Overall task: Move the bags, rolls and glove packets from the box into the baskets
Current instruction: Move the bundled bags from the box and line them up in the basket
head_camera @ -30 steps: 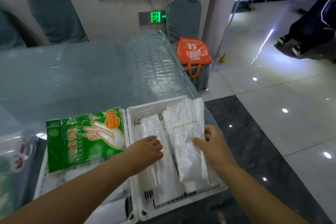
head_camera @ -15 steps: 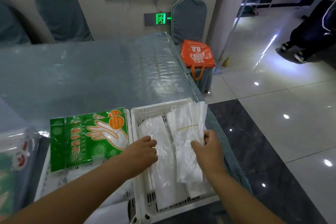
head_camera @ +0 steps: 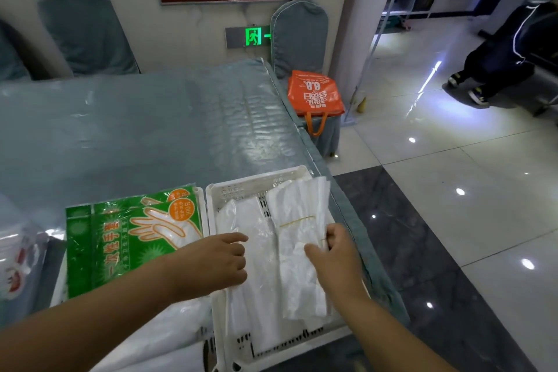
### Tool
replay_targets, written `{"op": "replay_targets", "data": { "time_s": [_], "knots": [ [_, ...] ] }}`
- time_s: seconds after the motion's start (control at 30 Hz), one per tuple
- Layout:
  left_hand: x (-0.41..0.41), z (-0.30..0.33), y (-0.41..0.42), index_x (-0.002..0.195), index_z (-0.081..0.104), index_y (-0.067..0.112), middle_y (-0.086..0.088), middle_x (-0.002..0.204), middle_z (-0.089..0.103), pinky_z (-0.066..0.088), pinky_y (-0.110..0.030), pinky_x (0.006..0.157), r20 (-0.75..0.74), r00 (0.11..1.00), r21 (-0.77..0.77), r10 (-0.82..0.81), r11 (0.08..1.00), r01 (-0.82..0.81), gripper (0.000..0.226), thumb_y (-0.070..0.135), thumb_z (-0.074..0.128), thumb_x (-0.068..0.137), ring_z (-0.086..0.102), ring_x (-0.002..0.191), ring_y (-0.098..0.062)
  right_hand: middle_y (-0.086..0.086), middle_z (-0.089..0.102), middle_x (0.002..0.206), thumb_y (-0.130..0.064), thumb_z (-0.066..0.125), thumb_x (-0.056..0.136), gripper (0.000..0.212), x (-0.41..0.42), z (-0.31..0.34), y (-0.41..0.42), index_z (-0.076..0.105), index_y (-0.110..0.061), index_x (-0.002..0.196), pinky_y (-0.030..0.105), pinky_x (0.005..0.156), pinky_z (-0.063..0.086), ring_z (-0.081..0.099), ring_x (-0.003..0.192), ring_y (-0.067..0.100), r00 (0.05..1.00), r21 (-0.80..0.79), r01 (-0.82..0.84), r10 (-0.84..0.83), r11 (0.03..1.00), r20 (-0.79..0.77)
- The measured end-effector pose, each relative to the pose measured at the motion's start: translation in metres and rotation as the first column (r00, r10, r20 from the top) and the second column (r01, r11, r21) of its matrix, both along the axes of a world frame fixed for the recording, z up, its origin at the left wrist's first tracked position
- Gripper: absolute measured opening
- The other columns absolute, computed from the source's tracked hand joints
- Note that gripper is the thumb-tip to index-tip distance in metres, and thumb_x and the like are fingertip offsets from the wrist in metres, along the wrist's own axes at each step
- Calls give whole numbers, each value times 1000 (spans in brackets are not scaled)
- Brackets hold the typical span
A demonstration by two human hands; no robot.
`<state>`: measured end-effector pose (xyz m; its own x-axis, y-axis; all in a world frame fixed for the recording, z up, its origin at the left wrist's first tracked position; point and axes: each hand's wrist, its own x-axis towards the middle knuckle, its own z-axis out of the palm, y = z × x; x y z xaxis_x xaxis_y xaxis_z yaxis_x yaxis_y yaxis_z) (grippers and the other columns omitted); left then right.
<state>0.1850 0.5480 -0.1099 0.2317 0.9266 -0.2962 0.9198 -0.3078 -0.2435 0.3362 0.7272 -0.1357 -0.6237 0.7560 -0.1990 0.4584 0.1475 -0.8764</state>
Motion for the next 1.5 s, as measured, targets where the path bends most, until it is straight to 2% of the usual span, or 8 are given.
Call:
{"op": "replay_targets", "data": {
  "time_s": [0.17, 0.67, 0.8, 0.9, 1.03, 1.1, 1.27, 1.5],
  "knots": [
    [6, 5, -11, 78, 62, 27, 12, 66, 57, 39, -35, 105, -16, 1000, 67, -27, 997, 28, 13, 16, 65, 74, 57, 71, -11, -6, 52, 70, -22, 63, 75, 21, -18, -17, -36, 45, -25, 87, 31, 58, 47, 52, 59, 9, 978, 122, -175, 158, 977, 138],
    [18, -16, 3, 77, 63, 34, 16, 77, 63, 43, -28, 100, 81, 994, 77, 75, 994, -81, 9, 26, 60, 76, 60, 81, -4, -9, 49, 69, -26, 63, 77, 21, -28, -44, -61, 42, -28, 78, 25, 60, 41, 44, 60, 3, 904, -79, -371, 379, 925, 200],
    [20, -31, 2, 109, 61, 19, 1, 111, 64, 45, -23, 97, 243, 948, 179, 205, 951, -252, 41, 17, 68, 68, 60, 107, -15, -10, 57, 76, -31, 61, 79, 15, -24, -46, -53, 48, -30, 87, 28, 69, 49, 54, 70, 3, 903, -106, -380, 394, 919, 174],
    [13, -27, 7, 133, 47, 15, -1, 135, 53, 33, -32, 105, 135, 956, 205, 260, 937, -284, 75, 17, 71, 62, 45, 129, -18, -11, 62, 95, -28, 54, 84, 30, -23, -44, -53, 48, -31, 113, 36, 85, 52, 60, 89, 6, 866, -174, -465, 487, 868, 114],
    [3, -26, 21, 140, 31, 14, -6, 138, 49, -13, -44, 110, 191, 954, 90, 231, 964, -251, 69, 3, 53, 75, 19, 142, -24, -2, 65, 93, -19, 47, 83, 27, -22, -35, -48, 58, -25, 107, 35, 80, 51, 62, 85, 11, 775, -270, -575, 620, 772, 120],
    [1, -27, 23, 130, 43, 16, -7, 125, 56, -20, -37, 107, 221, 942, 71, 253, 959, -274, 56, 3, 51, 76, 31, 134, -26, -2, 66, 91, -15, 43, 85, 28, -21, -32, -42, 65, -28, 94, 37, 81, 50, 61, 82, 13, 771, -189, -575, 605, 796, 198],
    [-2, -27, 16, 99, 62, 18, -3, 100, 60, -9, -37, 110, 250, 929, 93, 274, 948, -305, 34, 4, 51, 71, 50, 107, -24, -5, 61, 113, -19, 43, 93, 26, -22, -42, -35, 60, -22, 113, 24, 83, 47, 56, 97, 12, 849, 376, -487, 326, 788, 416],
    [-2, -26, 0, 100, 62, 26, 2, 99, 57, -13, -33, 110, 316, 878, 77, 360, 912, -402, 40, 7, 49, 67, 48, 109, -18, 5, 48, 110, -45, 55, 83, 41, -36, -63, -58, 50, -13, 108, 34, 93, 37, 44, 101, 23, 776, 462, -526, 179, 714, 605]
  ]
}}
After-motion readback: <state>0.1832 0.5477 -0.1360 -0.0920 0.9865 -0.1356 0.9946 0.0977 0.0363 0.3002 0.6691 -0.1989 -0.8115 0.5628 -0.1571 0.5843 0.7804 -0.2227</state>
